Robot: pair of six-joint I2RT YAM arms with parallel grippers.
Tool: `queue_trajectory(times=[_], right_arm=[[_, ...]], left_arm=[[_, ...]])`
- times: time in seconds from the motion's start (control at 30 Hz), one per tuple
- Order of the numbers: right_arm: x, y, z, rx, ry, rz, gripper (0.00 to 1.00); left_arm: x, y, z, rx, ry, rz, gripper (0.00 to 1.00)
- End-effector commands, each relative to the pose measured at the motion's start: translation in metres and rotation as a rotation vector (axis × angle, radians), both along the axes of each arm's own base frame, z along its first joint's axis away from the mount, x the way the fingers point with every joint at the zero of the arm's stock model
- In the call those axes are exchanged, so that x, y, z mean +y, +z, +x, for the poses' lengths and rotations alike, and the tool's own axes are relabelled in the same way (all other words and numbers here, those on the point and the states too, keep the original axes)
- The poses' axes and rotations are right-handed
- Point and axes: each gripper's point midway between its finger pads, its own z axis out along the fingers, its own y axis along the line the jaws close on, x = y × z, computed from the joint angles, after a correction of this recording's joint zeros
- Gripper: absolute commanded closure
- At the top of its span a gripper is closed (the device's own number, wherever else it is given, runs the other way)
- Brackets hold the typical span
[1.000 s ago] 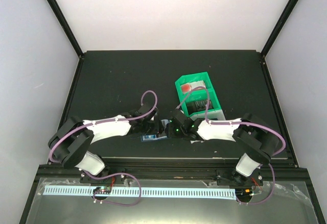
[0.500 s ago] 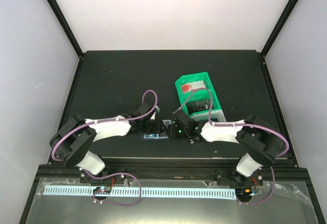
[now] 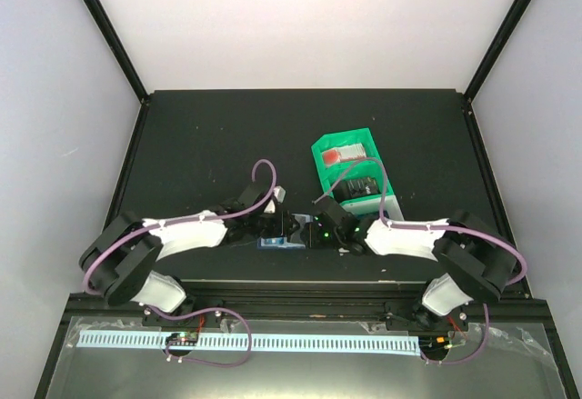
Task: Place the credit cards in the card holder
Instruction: Insert the credit card into the card holder, then close the card holder at the center of the board.
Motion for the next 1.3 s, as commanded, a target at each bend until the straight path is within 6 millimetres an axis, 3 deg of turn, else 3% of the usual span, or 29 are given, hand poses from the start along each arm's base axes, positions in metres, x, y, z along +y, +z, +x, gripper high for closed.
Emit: queue_trajectory(times=[0.0,0.17,0.33,0.43,0.67,0.93,1.13,1.27], right_arm=[[-0.002,0.021,0.011,-0.043,-0.024,-0.021,0.54],[-0.002,0.02,0.01,-0.013,-0.021,-0.06,0.53],[-0.018,0.013,0.017,-0.028,-0.083,-0.16,0.53],[-0.02,0.015,0.021,-0.052,-0.086,-0.186,0.52],[-0.002,0.018,0.029,-0.1,0.025,-0.288,0.42],[-0.016,-0.001,0.036,-0.1,-0.027,-0.439,0.43],[-0.031,0.007,0.04,-0.138,-0.081,-0.533,0.5],[-0.041,0.013,0.042,-0.153,-0.123,-0.572,0.63]], left_arm=[[0.002,0.036,0.007,-0.089,-0.002,-0.032,0.49],[0.033,0.054,0.01,-0.149,0.057,0.065,0.35],[0.082,0.035,0.002,-0.12,0.176,0.227,0.27],[0.096,0.027,-0.002,-0.101,0.206,0.246,0.27],[0.105,0.017,-0.003,-0.078,0.217,0.244,0.26],[0.109,0.008,-0.006,-0.061,0.227,0.212,0.25],[0.111,0.007,-0.005,-0.054,0.224,0.198,0.25],[0.108,0.007,-0.007,-0.054,0.219,0.162,0.25]])
